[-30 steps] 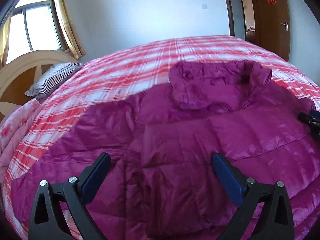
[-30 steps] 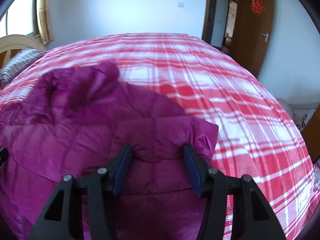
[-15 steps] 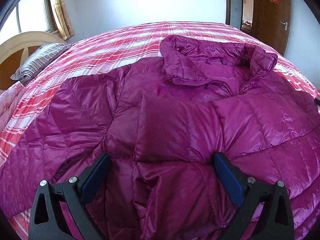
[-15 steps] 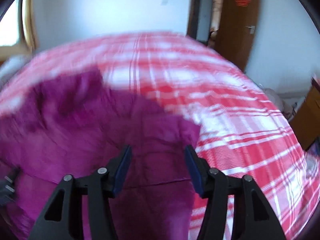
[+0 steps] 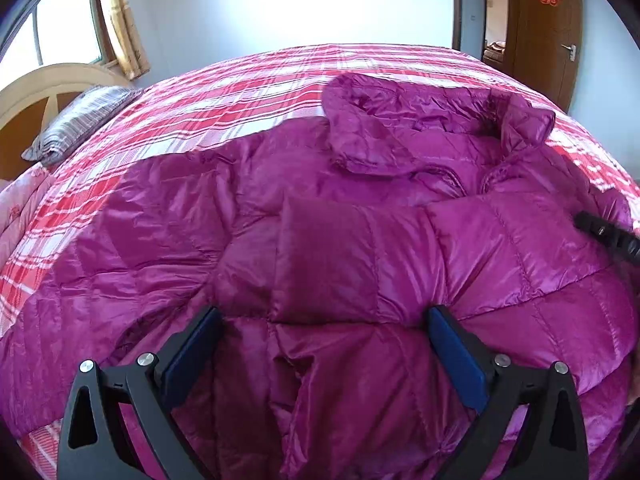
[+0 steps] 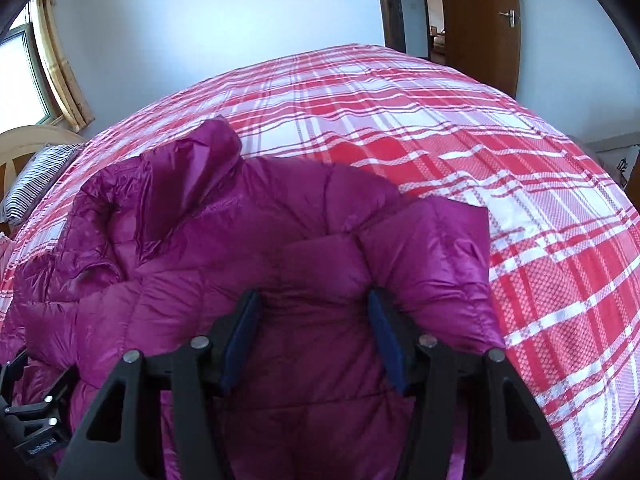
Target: Fold large clothes
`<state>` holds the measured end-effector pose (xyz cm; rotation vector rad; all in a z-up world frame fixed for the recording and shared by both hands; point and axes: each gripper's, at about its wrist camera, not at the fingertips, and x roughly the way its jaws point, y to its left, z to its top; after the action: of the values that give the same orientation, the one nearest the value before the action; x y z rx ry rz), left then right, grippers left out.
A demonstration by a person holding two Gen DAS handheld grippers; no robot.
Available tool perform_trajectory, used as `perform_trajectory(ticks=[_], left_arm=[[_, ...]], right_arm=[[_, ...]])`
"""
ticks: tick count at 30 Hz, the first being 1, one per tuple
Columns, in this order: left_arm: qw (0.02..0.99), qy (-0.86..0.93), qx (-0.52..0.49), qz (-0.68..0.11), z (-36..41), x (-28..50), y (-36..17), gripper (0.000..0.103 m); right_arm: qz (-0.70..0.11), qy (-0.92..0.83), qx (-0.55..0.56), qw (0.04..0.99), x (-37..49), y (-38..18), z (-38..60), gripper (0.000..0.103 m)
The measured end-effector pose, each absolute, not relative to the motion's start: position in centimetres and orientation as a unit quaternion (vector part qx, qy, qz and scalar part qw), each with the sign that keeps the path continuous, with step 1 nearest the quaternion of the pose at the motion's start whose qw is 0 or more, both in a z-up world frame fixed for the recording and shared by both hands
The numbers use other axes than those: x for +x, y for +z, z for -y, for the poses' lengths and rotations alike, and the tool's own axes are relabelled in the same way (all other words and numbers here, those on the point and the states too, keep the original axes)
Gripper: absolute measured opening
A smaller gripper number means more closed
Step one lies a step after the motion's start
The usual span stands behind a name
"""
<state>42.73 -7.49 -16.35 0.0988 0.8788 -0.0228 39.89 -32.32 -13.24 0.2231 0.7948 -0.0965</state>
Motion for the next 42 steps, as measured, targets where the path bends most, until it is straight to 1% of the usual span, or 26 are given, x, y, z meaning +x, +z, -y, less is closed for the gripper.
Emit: perform_trajectory(ticks=[4, 6, 9, 11, 13, 16, 22, 26, 28, 31, 35, 39, 42], left_arm=[[0.933, 0.010, 0.013, -0.359, 6.6, 41.7, -11.8, 0.102], [0.931, -0.007, 0.011, -0.364, 7.2, 42.2, -11.3, 0.102], [0.921, 0.005, 0.057, -0.385, 8.7, 43.4, -13.3, 0.102], [0.909, 0.018, 0.084, -0.407, 9.1, 43.9, -15.9, 0.102], [0.904, 0.001, 0.064, -0.422, 8.5, 44.3, -17.4, 0.102], [0.901, -0.009, 0.036, -0.432, 7.7, 44.8, -17.7, 0.102], [0.905, -0.005, 0.040, -0.423, 8.1, 44.5, -17.8, 0.102], [0.905, -0.011, 0.028, -0.424, 7.8, 44.3, -18.0, 0.102], [0.905, -0.012, 0.027, -0.423, 7.8, 44.1, -18.1, 0.102], [0.905, -0.013, 0.025, -0.425, 7.7, 44.3, -18.1, 0.102], [0.905, -0.015, 0.022, -0.425, 7.5, 44.4, -18.0, 0.102], [0.904, -0.016, 0.021, -0.426, 7.4, 44.4, -18.0, 0.102], [0.904, -0.015, 0.021, -0.426, 7.4, 44.5, -18.0, 0.102]], right_arm=[[-0.390, -0.058, 0.082, 0.915, 40.0, -13.4, 31.4, 0.060], [-0.392, -0.062, 0.074, 0.915, 40.2, -13.5, 31.2, 0.060], [-0.391, -0.064, 0.071, 0.915, 39.8, -13.5, 31.2, 0.060], [-0.390, -0.064, 0.071, 0.916, 39.8, -13.6, 31.2, 0.060], [-0.390, -0.065, 0.069, 0.916, 39.8, -13.5, 31.1, 0.061], [-0.393, -0.072, 0.057, 0.915, 39.8, -13.6, 30.6, 0.061], [-0.399, -0.089, 0.029, 0.912, 39.9, -13.5, 29.7, 0.062], [-0.385, -0.113, 0.009, 0.916, 38.5, -11.8, 28.5, 0.064], [-0.374, -0.092, 0.026, 0.923, 37.5, -10.8, 27.4, 0.067], [-0.367, -0.063, 0.012, 0.928, 36.7, -10.2, 25.2, 0.070], [-0.388, -0.052, 0.003, 0.920, 37.3, -11.8, 23.9, 0.070], [-0.403, -0.045, 0.039, 0.913, 37.7, -13.3, 25.2, 0.074], [-0.409, -0.046, 0.034, 0.911, 38.0, -13.7, 24.9, 0.076]])
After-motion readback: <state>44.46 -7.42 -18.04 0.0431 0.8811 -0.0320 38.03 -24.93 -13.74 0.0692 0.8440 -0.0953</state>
